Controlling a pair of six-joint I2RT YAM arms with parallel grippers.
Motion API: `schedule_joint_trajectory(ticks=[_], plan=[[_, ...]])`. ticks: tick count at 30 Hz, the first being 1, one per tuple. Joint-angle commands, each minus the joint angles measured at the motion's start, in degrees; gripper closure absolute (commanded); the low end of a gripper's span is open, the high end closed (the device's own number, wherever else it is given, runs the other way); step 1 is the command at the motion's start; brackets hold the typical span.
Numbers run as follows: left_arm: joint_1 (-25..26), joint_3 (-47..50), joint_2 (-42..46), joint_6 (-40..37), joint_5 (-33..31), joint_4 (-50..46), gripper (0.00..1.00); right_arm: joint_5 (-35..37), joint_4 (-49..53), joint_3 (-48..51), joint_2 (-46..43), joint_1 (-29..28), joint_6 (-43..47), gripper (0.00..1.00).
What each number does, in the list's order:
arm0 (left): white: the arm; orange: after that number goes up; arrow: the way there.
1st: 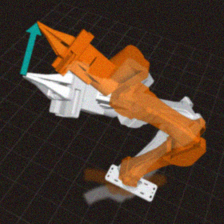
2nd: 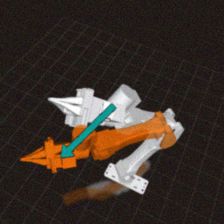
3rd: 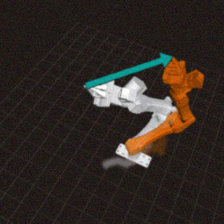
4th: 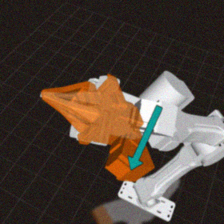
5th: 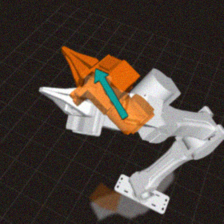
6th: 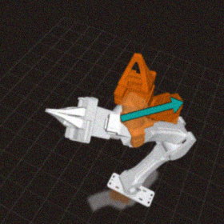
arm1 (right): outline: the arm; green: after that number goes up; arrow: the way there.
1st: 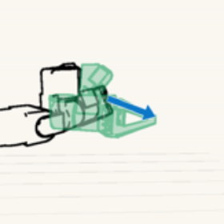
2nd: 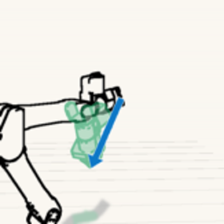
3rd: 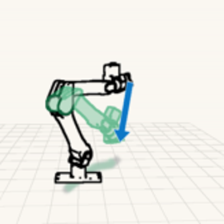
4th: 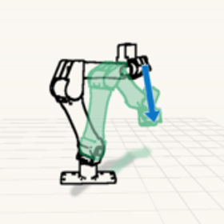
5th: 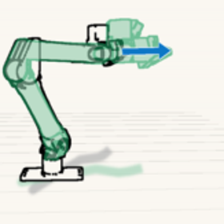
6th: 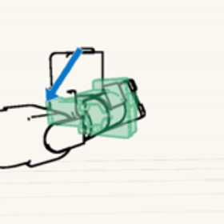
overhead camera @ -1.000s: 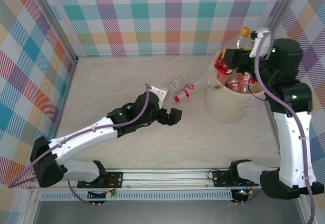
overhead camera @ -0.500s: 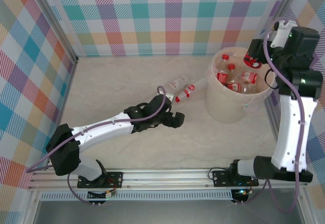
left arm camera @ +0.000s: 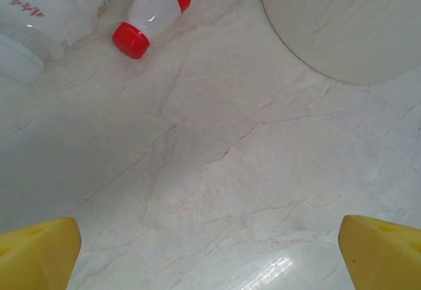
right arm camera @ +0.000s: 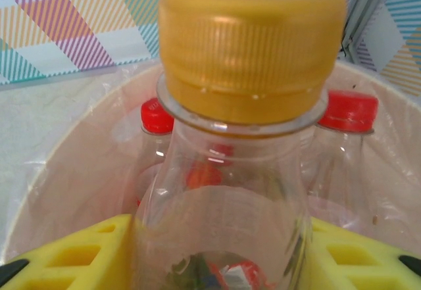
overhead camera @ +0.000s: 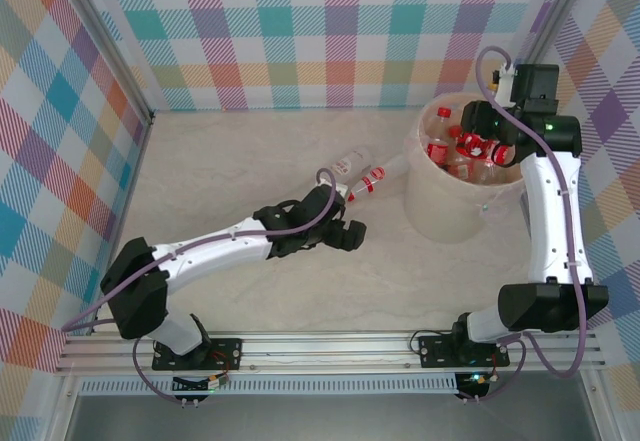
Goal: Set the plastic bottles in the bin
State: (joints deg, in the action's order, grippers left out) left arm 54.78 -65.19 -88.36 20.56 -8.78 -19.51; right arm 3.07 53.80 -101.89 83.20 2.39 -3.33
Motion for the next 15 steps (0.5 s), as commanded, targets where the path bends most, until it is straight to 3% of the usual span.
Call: schedule_joint_trajectory(ticks=[1,15], plan=[[0.59,-1.43,-1.26,-0.87,0.91,0.26,0.00,1.59,-0.60,2.56,1.26,-0.26,1.33,0.49],[0.59,-1.58,-2.44,-0.95,0.39,0.87,0.00,2.23,-1.96,9.35,2.17,-0.25,1.05,0.46]])
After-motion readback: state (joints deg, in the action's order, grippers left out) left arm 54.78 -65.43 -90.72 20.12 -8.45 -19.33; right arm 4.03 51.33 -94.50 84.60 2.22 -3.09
